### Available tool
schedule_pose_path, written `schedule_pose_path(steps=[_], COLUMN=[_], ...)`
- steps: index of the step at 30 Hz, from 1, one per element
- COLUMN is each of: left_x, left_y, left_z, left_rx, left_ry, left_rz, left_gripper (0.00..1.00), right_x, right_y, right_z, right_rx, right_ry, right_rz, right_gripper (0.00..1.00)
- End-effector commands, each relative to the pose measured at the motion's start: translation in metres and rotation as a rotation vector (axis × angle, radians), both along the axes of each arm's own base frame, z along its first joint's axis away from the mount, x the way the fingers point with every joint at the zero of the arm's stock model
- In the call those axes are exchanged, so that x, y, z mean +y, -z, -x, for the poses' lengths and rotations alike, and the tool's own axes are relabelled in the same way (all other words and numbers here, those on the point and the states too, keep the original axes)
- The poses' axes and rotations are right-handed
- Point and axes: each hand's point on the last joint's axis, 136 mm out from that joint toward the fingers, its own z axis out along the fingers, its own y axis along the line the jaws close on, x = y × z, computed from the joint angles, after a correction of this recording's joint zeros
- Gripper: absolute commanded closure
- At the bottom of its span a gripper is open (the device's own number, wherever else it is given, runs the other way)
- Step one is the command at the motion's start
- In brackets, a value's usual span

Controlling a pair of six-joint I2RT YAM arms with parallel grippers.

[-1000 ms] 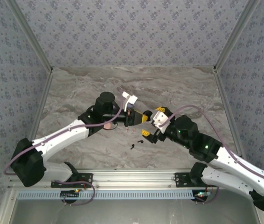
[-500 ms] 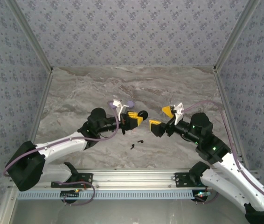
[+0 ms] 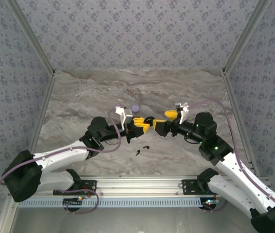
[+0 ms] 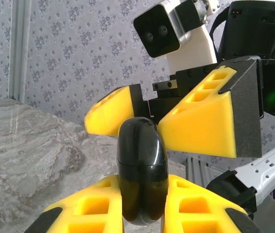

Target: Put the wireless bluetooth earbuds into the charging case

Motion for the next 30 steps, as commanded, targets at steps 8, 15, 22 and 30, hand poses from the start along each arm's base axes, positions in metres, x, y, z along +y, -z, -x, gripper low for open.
schedule_pose_path(steps=[8, 15, 22, 30], left_x=[-0.001, -0.002, -0.002, 0.006], left_y=[-0.023, -0.024, -0.021, -0.008], left_z=[0.007, 0.006, 0.002, -0.006], left_rx=[-0.077, -0.079, -0.074, -0.078], left_ry=[0.019, 0.019, -0.001, -0.077], left_rz=[0.044, 0.037, 0.020, -0.018], left_gripper=[1.00, 1.00, 1.00, 1.00], right_x=[0.000, 0.002, 0.001, -0.026], right_y=[-0.007, -0.006, -0.014, -0.025], right_z=[-0.017, -0.027, -0.026, -0.015], right_rx=[0.016, 0.041, 0.034, 0.061], right_ry=[0.028, 0.020, 0.000, 0.086], right_rz=[-0.014, -0.009, -0.016, 0.049], right_gripper=[0.03, 0.03, 0.03, 0.04])
